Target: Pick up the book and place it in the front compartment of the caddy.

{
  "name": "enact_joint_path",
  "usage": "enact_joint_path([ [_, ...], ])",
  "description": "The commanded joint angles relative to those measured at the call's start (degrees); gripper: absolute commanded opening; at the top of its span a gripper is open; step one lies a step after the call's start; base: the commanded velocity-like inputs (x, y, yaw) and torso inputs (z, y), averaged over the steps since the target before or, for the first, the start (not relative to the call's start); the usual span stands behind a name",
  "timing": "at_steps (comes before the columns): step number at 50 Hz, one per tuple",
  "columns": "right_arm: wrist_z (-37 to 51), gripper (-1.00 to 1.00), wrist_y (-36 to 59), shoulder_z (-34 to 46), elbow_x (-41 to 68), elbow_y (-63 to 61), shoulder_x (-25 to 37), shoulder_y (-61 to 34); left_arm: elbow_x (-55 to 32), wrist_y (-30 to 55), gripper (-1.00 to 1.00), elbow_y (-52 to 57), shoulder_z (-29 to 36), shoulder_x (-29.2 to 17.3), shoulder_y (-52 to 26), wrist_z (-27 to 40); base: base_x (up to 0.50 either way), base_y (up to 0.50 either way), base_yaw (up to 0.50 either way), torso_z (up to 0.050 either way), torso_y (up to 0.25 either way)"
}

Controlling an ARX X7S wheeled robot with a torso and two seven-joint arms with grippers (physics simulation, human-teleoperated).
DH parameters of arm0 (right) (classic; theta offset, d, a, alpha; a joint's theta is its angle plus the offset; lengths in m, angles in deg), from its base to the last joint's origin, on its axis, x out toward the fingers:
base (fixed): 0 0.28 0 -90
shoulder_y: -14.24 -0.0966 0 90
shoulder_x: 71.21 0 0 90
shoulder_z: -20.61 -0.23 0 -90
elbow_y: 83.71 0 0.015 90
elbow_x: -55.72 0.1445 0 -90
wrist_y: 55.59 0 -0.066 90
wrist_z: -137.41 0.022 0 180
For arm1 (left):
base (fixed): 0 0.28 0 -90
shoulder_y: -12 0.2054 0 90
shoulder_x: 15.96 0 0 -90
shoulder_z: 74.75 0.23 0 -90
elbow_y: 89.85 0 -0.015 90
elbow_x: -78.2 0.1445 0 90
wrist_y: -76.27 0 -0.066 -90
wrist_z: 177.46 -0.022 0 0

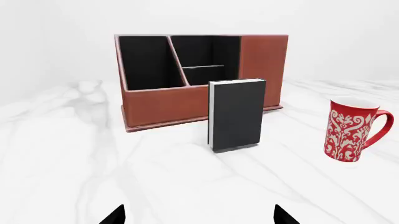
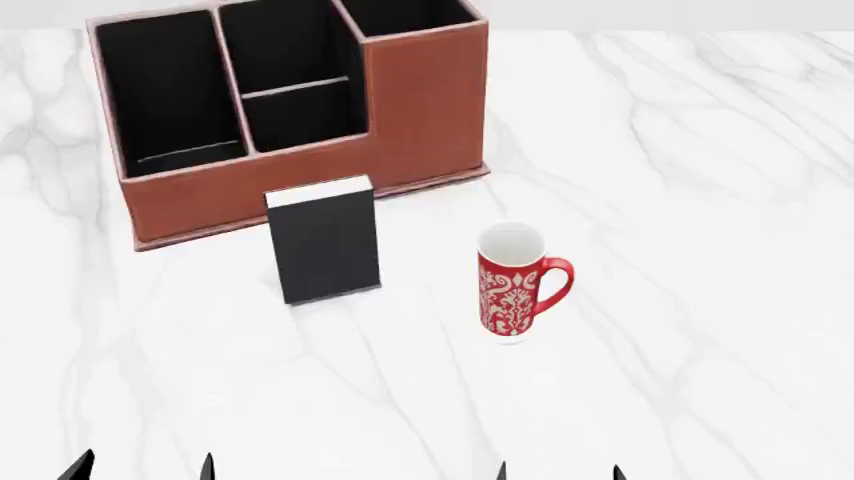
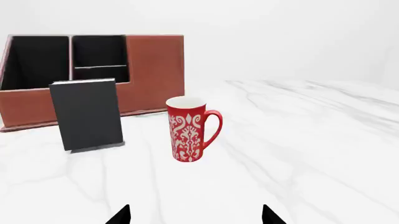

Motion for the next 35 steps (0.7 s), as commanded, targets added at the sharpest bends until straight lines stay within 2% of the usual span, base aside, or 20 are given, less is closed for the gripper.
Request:
enact_joint_path([
  [1,1.2,1.0,0.3,1.3,0.6,-0.1,0.9,0.1,-0.8,0.2,1.0,0.2,1.1,-0.9,0.0,1.1,0.0,0.0,0.0,0.0,0.0],
  [23,4.1,1.0,1.0,4.2,3.6,0.3,3.5,-0.2,-3.7,1.2,1.0,-0.2,3.6,-3.3,-0.4,5.3,0.0,0.0,0.0,0.0,0.0],
  [24,25.8,1.0,-11.0,25.8,25.8,8.6,8.6,-8.9,-2.9,1.0,1.0,-8.6,2.3,-2.2,-0.6,3.9,0.0,0.0,0.0,0.0,0.0],
  [25,17.2,1.0,-2.4,17.2,17.2,0.4,0.6,-0.3,-2.8,1.8,1.0,0.0,2.5,-2.4,-0.3,4.2,0.0,0.0,0.0,0.0,0.0],
  [27,1.0,1.0,2.6,1.1,0.8,-1.0,0.9,-0.4,-2.5,2.1,1.0,0.6,3.0,-2.7,-0.5,4.7,0.0,0.0,0.0,0.0,0.0],
  [35,2.2,1.0,10.7,2.0,2.7,-10.2,3.1,-1.6,-1.4,5.5,1.0,4.5,3.9,-4.1,-1.3,6.7,0.0,0.0,0.0,0.0,0.0],
])
